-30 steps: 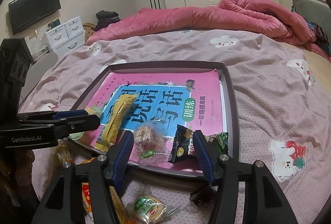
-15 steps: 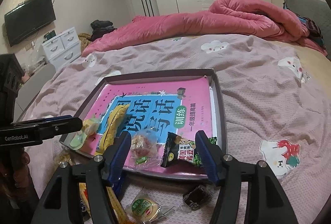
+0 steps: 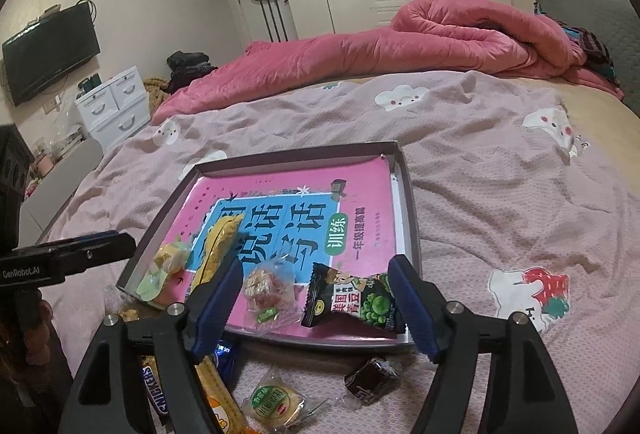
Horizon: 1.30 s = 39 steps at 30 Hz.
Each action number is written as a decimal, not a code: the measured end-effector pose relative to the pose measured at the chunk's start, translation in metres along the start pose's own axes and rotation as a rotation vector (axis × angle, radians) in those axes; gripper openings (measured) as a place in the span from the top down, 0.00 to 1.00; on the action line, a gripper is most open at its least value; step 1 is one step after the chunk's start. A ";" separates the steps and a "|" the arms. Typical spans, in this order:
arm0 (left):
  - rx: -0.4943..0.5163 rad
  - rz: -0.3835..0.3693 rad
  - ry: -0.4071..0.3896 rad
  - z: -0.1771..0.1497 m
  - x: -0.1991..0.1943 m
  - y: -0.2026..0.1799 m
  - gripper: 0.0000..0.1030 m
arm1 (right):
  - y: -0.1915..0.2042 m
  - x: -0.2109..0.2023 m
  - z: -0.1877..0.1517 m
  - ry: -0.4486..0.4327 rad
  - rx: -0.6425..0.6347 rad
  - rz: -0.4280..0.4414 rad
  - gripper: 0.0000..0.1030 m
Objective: Organize snacks
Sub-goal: 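Move the left gripper to the clear pastry bag while the right approaches the yellow bag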
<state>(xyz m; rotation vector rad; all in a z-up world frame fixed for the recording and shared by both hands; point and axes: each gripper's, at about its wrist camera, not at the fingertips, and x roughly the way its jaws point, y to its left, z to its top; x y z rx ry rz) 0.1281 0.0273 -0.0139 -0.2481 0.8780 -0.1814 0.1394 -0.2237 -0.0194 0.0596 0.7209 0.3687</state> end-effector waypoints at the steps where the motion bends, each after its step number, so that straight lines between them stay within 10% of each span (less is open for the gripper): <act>1: -0.001 0.001 -0.001 0.000 -0.001 0.000 0.27 | -0.001 -0.001 0.001 -0.005 0.006 0.000 0.27; 39: 0.015 0.034 0.021 -0.020 -0.029 0.009 0.22 | 0.005 -0.052 -0.002 -0.105 0.041 -0.008 0.07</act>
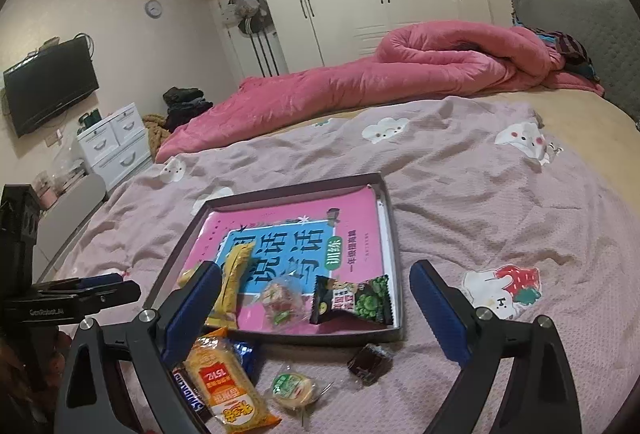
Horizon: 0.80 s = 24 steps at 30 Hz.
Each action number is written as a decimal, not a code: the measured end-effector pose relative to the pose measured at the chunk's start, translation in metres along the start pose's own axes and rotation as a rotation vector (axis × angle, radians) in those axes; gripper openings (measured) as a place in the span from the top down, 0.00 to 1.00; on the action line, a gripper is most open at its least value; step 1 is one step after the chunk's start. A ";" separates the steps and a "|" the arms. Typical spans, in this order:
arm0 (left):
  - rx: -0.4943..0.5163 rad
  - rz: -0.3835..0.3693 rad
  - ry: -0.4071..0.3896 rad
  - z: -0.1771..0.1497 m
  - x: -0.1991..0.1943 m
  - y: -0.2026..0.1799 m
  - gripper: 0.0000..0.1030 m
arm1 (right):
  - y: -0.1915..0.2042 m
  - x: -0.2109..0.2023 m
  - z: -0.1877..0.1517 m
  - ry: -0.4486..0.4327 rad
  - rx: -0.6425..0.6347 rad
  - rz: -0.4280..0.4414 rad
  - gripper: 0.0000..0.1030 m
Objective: Organize snacks
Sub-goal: 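Move the left gripper to the clear pastry bag while the right approaches the yellow bag, then close the right gripper on the yellow bag while the left closes on the pastry bag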
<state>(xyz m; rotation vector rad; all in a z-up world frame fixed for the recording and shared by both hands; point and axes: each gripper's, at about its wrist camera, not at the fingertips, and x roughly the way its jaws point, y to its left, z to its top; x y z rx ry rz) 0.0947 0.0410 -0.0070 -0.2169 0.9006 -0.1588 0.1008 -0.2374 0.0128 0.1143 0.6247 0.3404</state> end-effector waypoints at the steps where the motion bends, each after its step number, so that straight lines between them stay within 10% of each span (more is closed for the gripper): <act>1: -0.003 0.000 0.001 -0.001 -0.001 0.001 0.22 | 0.001 0.000 -0.001 0.002 -0.003 0.002 0.07; 24: -0.094 0.016 0.105 -0.026 0.004 0.021 0.22 | 0.050 0.007 -0.032 0.159 -0.158 0.093 0.07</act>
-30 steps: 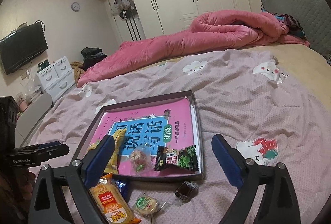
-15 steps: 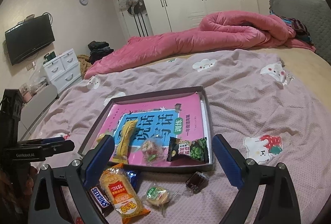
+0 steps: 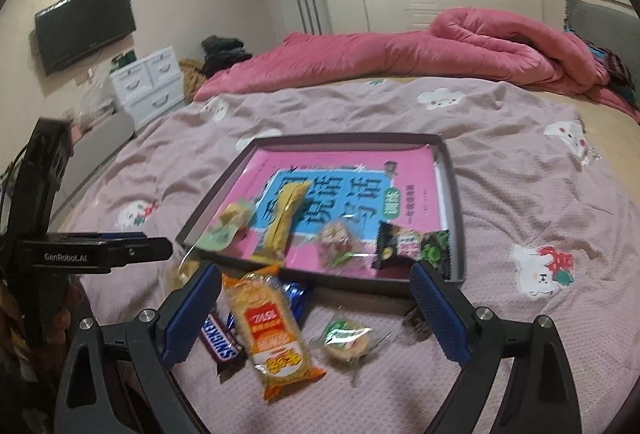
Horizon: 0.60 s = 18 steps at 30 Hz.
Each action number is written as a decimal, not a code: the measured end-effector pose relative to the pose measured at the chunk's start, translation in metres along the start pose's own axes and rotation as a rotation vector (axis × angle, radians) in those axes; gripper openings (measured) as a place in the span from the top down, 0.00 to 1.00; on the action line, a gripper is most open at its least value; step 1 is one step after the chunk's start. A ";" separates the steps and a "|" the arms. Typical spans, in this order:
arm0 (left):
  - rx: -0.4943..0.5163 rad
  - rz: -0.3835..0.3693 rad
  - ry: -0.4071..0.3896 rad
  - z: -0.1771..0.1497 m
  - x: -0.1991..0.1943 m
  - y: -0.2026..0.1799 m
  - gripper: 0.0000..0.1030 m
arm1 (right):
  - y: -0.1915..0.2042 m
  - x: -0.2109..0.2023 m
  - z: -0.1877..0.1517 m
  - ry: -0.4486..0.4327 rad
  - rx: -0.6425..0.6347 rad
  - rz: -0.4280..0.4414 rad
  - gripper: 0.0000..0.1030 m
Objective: Organize snacks
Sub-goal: 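Close the right gripper on the yellow bag while the left closes on the pastry bag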
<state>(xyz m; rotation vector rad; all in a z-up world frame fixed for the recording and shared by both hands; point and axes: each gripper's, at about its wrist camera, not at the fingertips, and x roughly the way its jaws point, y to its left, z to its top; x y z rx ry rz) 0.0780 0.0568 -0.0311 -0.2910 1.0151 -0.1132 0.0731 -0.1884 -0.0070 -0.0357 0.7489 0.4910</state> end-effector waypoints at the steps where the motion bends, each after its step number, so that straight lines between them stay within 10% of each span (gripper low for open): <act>1: 0.000 0.000 0.003 -0.001 0.000 0.000 0.22 | 0.002 0.002 -0.001 0.008 -0.007 0.003 0.07; 18: -0.017 -0.013 0.063 -0.011 0.011 -0.001 0.22 | 0.021 0.021 -0.016 0.129 -0.072 0.056 0.07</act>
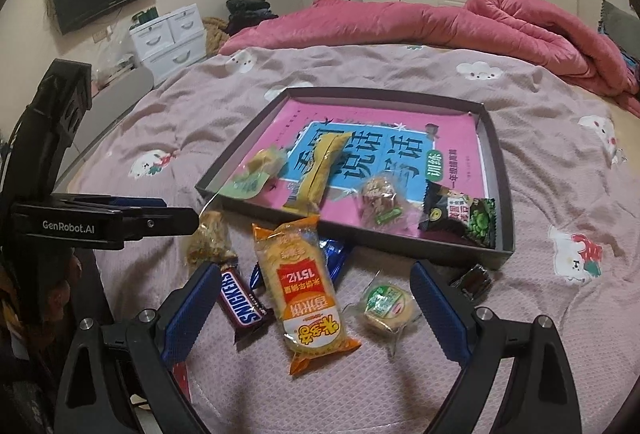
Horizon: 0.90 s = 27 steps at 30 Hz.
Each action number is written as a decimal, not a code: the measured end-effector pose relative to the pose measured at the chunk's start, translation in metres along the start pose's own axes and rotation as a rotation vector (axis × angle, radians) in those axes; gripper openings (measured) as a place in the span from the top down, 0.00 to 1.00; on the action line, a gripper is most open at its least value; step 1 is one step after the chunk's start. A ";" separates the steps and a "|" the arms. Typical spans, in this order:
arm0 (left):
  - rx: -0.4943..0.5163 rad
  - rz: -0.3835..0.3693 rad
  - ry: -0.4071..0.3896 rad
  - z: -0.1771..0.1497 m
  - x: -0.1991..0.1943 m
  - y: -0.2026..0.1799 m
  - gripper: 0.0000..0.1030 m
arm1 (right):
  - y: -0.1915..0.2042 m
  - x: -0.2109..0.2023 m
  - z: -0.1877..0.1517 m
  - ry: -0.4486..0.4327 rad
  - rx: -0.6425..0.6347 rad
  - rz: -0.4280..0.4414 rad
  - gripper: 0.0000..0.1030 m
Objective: Organize snacks
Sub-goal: 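Close the right gripper on the yellow bag while the left closes on the pastry bag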
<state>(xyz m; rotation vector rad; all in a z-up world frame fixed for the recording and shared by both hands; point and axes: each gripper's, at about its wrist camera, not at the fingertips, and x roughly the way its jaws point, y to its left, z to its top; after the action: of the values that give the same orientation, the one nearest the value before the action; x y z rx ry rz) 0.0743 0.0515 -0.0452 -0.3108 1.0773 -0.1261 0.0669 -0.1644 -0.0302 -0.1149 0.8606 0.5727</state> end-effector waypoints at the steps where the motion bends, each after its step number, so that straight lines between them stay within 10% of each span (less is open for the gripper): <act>1: -0.002 0.001 0.006 0.000 0.001 0.000 0.22 | 0.000 0.001 -0.001 0.007 -0.002 0.001 0.07; 11: -0.045 -0.010 0.054 -0.004 0.015 0.007 0.22 | 0.003 0.015 -0.005 0.068 -0.015 0.017 0.15; 27: -0.107 -0.028 0.089 -0.003 0.034 0.017 0.22 | 0.008 0.046 -0.009 0.136 -0.063 0.090 0.56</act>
<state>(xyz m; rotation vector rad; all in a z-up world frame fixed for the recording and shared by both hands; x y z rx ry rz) 0.0869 0.0589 -0.0802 -0.4199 1.1700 -0.1077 0.0801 -0.1403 -0.0687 -0.1749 0.9831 0.6823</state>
